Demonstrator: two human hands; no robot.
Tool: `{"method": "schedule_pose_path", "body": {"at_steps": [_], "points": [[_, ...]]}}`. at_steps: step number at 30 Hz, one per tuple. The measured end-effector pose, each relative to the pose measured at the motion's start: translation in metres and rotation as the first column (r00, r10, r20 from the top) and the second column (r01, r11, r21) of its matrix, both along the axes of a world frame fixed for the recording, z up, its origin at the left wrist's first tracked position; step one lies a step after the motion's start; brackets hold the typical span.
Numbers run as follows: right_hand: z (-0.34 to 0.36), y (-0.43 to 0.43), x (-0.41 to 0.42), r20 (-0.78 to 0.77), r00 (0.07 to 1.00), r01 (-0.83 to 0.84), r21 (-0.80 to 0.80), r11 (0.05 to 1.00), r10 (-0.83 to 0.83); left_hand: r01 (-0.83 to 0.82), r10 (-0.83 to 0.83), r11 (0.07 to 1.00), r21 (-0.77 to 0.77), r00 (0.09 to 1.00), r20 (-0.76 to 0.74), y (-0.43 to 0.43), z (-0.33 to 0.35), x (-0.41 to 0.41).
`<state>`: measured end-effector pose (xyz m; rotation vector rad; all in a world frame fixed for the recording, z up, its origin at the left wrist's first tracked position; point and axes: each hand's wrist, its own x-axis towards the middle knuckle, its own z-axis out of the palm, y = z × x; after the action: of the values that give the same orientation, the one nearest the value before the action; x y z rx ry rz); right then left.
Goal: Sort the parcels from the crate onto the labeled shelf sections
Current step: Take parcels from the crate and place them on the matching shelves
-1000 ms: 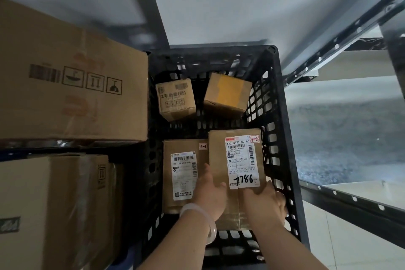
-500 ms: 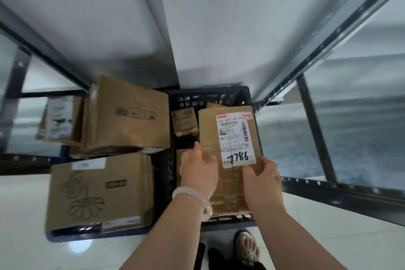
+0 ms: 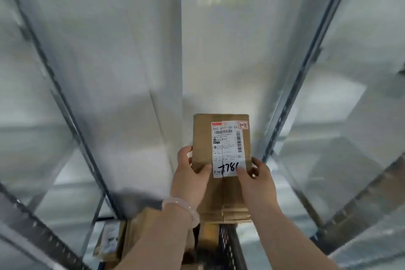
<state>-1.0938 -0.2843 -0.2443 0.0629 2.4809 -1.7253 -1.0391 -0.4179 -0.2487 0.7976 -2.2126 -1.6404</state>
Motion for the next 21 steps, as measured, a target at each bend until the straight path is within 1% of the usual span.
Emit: {"method": "schedule_pose_path", "body": {"at_steps": [3, 6, 8, 10, 15, 21], "points": [[0.09, 0.011, 0.017, -0.181, 0.98, -0.089, -0.054, 0.995, 0.078, -0.031, 0.007, 0.991, -0.132, 0.984, -0.179, 0.007, 0.09, 0.025], [0.172, 0.034, 0.044, -0.333, 0.932, -0.185, -0.089, 0.979, 0.146, -0.095, 0.006, 0.966, -0.241, 0.938, -0.348, 0.025, 0.166, 0.055], [0.213, 0.055, 0.061, -0.431, 0.89, -0.221, -0.12, 0.968, 0.149, -0.132, -0.012, 0.946, -0.295, 0.897, -0.441, 0.043, 0.206, 0.075], [0.244, 0.081, 0.079, -0.507, 0.851, -0.249, -0.16, 0.955, 0.137, -0.154, -0.025, 0.939, -0.307, 0.86, -0.509, 0.065, 0.237, 0.094], [0.287, 0.15, 0.114, -0.596, 0.796, -0.299, -0.24, 0.923, 0.103, -0.18, -0.071, 0.921, -0.347, 0.795, -0.602, 0.128, 0.284, 0.128], [0.299, 0.216, 0.151, -0.631, 0.776, -0.236, -0.286, 0.929, 0.003, -0.127, -0.151, 0.919, -0.374, 0.762, -0.629, 0.19, 0.306, 0.154]]}}
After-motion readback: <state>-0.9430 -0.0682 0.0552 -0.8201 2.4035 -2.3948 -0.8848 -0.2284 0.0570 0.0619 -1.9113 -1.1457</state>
